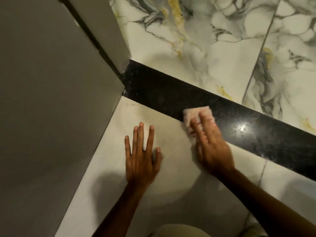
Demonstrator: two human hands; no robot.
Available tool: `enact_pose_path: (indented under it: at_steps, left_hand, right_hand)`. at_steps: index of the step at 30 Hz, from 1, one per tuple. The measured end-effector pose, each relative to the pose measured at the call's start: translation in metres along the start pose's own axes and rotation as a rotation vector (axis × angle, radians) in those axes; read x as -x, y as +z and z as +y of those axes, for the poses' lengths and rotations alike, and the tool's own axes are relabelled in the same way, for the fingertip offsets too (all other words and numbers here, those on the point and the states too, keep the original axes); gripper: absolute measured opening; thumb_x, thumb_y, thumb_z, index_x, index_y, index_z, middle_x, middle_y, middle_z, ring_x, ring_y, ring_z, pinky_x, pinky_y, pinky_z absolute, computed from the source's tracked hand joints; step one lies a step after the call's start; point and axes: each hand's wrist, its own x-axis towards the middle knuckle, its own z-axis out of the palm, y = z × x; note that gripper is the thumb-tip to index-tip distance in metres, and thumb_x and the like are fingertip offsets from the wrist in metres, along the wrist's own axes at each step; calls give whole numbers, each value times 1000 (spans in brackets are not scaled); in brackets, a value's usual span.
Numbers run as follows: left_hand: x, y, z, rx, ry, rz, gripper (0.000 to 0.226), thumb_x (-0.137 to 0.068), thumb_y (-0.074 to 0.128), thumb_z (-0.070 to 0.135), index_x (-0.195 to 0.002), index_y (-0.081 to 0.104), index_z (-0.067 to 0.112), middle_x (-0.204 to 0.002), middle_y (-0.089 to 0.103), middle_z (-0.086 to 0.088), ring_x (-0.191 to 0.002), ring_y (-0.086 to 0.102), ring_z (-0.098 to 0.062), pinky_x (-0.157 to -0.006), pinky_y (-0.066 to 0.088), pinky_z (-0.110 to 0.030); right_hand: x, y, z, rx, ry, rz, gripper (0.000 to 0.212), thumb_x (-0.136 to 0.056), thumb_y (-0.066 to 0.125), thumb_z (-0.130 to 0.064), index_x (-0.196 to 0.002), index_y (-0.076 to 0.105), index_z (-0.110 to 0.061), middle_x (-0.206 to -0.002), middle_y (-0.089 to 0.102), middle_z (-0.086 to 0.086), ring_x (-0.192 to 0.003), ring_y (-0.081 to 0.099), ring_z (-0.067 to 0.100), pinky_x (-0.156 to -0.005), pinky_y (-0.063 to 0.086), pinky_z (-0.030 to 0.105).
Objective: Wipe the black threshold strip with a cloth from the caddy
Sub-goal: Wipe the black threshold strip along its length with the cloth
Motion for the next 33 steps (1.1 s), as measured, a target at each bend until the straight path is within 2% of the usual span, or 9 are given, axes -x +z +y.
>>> enact_pose_path:
  at_steps: [5, 9, 13, 16, 20, 23, 27, 30, 33]
  left_hand:
    - [0, 6, -2, -7, -82, 17, 70, -110, 36, 50, -174, 23, 24, -184, 17, -11, -170, 15, -30, -139, 10, -55]
    - [-1, 4, -1, -12, -147, 33, 69, -111, 32, 51, -173, 30, 20, -182, 23, -12, -169, 22, -32, -138, 15, -57]
    - [-2, -1, 1, -6, -165, 23, 70, -110, 44, 46, -172, 31, 16, -181, 23, -13, -168, 23, -32, -137, 21, -59]
    - [-1, 1, -1, 25, -156, 29, 70, -111, 34, 49, -173, 28, 16, -182, 20, -12, -169, 22, -31, -137, 20, -58]
    - [-2, 4, -1, 58, -162, 65, 70, -112, 28, 52, -172, 31, 17, -182, 24, -10, -169, 23, -28, -138, 19, -56]
    - [-3, 4, -1, 57, -158, 46, 69, -112, 30, 51, -172, 32, 16, -182, 23, -9, -169, 22, -28, -139, 15, -55]
    - [0, -3, 2, 1, -144, 46, 68, -110, 43, 45, -170, 36, 12, -179, 28, -14, -166, 28, -34, -138, 18, -57]
    - [1, -3, 2, -1, -124, 35, 70, -111, 37, 47, -171, 32, 11, -180, 25, -16, -167, 25, -35, -137, 20, -59]
    - [2, 2, 1, -12, -106, 58, 69, -113, 33, 48, -171, 32, 11, -180, 25, -16, -168, 23, -34, -139, 12, -53]
  right_hand:
    - [-109, 14, -42, -107, 287, 118, 71, -106, 46, -13, -172, 20, -16, -181, 9, 17, -169, 5, 38, -141, 12, 50]
    - [-144, 30, -98, -103, -105, -97, 67, -112, 43, -19, -173, 15, -20, -182, 6, 13, -170, 3, 32, -140, 10, 49]
    - [-96, 21, -69, -13, -331, -127, 61, -113, 32, -33, -172, 21, -24, -181, 10, 10, -168, 7, 30, -138, 15, 50]
    - [-98, 15, -36, -8, -203, -12, 62, -110, 43, -26, -170, 30, -15, -179, 19, 18, -168, 14, 36, -138, 21, 54]
    - [-176, 25, -72, -64, 148, 53, 69, -111, 40, -26, -173, 11, -17, -182, 5, 17, -170, 2, 35, -140, 5, 47]
    - [-194, 33, -107, -66, -65, -51, 71, -110, 39, -22, -174, 8, -18, -182, 2, 15, -170, 0, 33, -141, 7, 49]
    - [-110, 22, -88, 3, -266, -99, 62, -113, 38, -29, -172, 20, -20, -181, 12, 14, -168, 5, 29, -139, 7, 47]
    - [-79, 12, -45, 46, -75, 4, 60, -114, 43, -25, -170, 27, -13, -179, 18, 19, -169, 12, 35, -141, 14, 49]
    - [-129, 11, -44, 48, 243, 85, 65, -113, 34, -27, -173, 13, -13, -181, 6, 19, -170, 3, 36, -141, 4, 45]
